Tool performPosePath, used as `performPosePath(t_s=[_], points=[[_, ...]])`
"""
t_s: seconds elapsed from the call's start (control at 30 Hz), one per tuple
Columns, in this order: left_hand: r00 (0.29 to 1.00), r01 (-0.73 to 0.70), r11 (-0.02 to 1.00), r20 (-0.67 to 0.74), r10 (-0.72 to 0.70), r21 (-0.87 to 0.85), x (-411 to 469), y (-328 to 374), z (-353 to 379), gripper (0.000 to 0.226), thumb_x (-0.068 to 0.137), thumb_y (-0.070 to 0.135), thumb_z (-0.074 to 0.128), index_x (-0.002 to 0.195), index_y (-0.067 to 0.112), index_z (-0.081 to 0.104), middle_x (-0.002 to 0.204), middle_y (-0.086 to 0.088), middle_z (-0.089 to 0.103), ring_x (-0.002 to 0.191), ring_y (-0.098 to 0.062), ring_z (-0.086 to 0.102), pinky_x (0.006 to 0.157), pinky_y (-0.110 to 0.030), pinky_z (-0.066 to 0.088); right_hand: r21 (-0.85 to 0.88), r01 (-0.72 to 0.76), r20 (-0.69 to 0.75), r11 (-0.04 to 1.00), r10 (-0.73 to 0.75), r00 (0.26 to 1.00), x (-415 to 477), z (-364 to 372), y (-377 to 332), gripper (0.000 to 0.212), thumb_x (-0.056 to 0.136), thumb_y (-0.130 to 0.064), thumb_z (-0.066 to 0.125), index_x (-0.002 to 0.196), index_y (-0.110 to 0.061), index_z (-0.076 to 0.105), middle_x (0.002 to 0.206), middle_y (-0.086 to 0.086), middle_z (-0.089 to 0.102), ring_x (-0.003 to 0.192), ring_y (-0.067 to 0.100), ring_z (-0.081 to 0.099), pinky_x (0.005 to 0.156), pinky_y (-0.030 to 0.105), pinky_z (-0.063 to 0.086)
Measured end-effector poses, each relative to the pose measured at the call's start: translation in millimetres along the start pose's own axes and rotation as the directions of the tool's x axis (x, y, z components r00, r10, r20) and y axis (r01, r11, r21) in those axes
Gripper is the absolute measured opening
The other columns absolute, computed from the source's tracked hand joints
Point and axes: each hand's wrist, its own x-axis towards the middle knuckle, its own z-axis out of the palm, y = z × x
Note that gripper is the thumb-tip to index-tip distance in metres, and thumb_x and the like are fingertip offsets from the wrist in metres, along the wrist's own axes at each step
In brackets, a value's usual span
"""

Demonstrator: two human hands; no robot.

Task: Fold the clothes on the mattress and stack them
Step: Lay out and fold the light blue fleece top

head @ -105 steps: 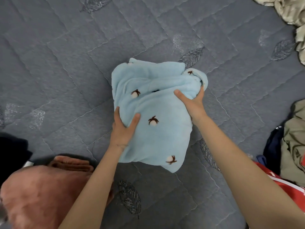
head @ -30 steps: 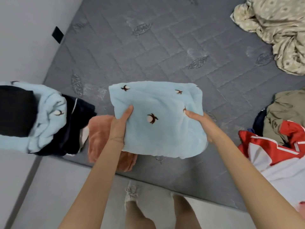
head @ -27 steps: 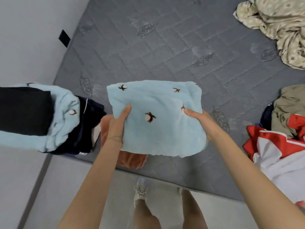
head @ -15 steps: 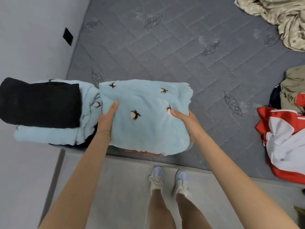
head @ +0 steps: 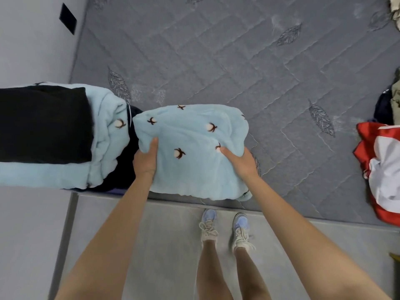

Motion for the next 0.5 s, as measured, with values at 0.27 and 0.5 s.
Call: performPosePath(t_s=[0.27,0.5], points=[[0.999,-0.041,0.991,-0.015,0.044,0.131,-14.4,3.3,-4.2,0.061,0.085,0.064,0.057,0.126,0.018,0.057,0.123,-0.003,0.062,0.11,-0.023,0.058,0.088,-0.031,0.044,-0.167,-0.027,-0.027,0.986,0.022,0.999,-7.2,-9.3,-3.0,0.059,0.079,-0.054,0.074,0.127,-0.024,0.059,0.126,-0.003,0.064,0.118,0.021,0.059,0.102,0.046,0.046],[0.981,-0.166,0.947,-0.052,0.187,0.275,-94.8,33.8,-10.5,0.084,0.086,0.049,0.065,0.147,0.002,0.029,0.149,-0.016,0.037,0.138,-0.031,0.035,0.114,-0.046,0.03,-0.54,0.001,-0.16,0.842,-0.103,0.982,-62.9,-26.9,-34.8,0.09,0.084,-0.065,0.06,0.154,-0.025,0.02,0.156,0.004,0.027,0.144,0.028,0.022,0.116,0.051,0.021]])
